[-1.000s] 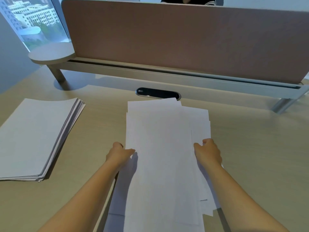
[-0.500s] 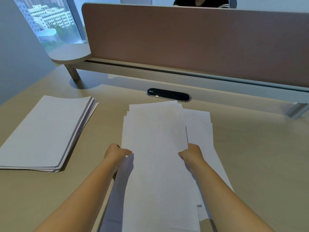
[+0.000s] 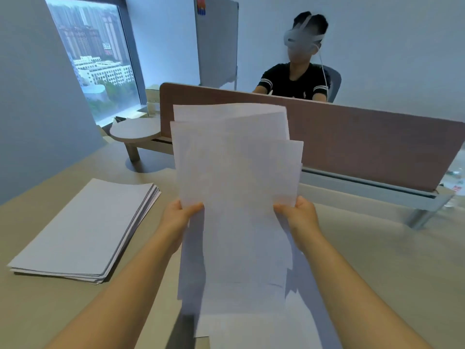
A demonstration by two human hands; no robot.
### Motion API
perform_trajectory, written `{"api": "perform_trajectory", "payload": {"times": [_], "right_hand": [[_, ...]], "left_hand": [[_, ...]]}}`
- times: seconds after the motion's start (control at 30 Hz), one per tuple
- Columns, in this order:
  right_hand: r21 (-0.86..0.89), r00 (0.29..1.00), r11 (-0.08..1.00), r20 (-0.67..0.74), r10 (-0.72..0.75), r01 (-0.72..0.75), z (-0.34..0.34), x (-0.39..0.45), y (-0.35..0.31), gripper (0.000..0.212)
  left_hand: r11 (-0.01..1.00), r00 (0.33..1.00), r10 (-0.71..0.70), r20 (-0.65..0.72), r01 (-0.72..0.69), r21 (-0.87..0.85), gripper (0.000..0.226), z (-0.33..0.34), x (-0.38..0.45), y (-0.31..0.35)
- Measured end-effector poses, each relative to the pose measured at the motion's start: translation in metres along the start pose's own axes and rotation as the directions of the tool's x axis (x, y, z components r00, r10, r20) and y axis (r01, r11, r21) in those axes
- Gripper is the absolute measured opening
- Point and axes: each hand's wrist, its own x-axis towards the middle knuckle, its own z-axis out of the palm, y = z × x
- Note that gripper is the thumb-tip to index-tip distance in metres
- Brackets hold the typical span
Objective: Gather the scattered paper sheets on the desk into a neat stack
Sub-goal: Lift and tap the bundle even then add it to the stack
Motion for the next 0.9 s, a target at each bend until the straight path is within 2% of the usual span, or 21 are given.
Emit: {"api": "perform_trajectory", "payload": {"times": [0.17, 0.27, 0.37, 0.5, 0.63, 0.73, 0.87, 0.9], "right_hand": [[0.043, 0.996, 0.996, -0.024, -0.082, 0.083, -0.001, -0.009, -0.042, 0.010], [0.062, 0.994, 0.992, -0.006, -0.112, 0.113, -0.003, -0.014, -0.052, 0.028], [0.079, 0.994, 0.991, 0.024, -0.110, 0.108, -0.010, -0.017, -0.050, 0.030], [0.077, 0.995, 0.995, 0.068, -0.069, 0.063, -0.021, -0.016, -0.034, 0.022], [0.034, 0.997, 0.999, 0.080, 0.004, -0.007, -0.025, -0.012, -0.011, 0.025], [0.014, 0.995, 0.999, 0.086, 0.045, -0.046, -0.022, -0.012, 0.003, 0.025], [0.060, 0.998, 0.998, 0.057, -0.001, -0.003, -0.018, -0.009, -0.002, 0.020], [0.067, 0.999, 0.998, 0.046, -0.019, 0.016, -0.017, -0.007, -0.006, 0.019]], "left_hand": [[0.988, 0.988, 0.150, -0.033, -0.150, -0.018, 0.022, 0.010, -0.015, 0.042], [0.975, 0.975, 0.220, 0.013, -0.220, -0.021, 0.021, 0.010, -0.020, 0.052], [0.964, 0.963, 0.266, 0.045, -0.266, -0.009, 0.031, 0.007, -0.023, 0.050], [0.975, 0.974, 0.221, 0.052, -0.222, 0.016, 0.027, 0.000, -0.020, 0.037], [0.984, 0.987, 0.143, 0.078, -0.150, 0.098, 0.033, 0.000, -0.016, 0.015], [0.986, 0.987, 0.132, 0.088, -0.140, 0.090, 0.038, 0.005, -0.013, 0.002], [0.990, 0.990, 0.125, 0.058, -0.129, 0.055, 0.018, 0.008, -0.009, 0.007], [0.989, 0.989, 0.135, 0.053, -0.137, 0.053, 0.020, 0.010, -0.008, 0.011]]}}
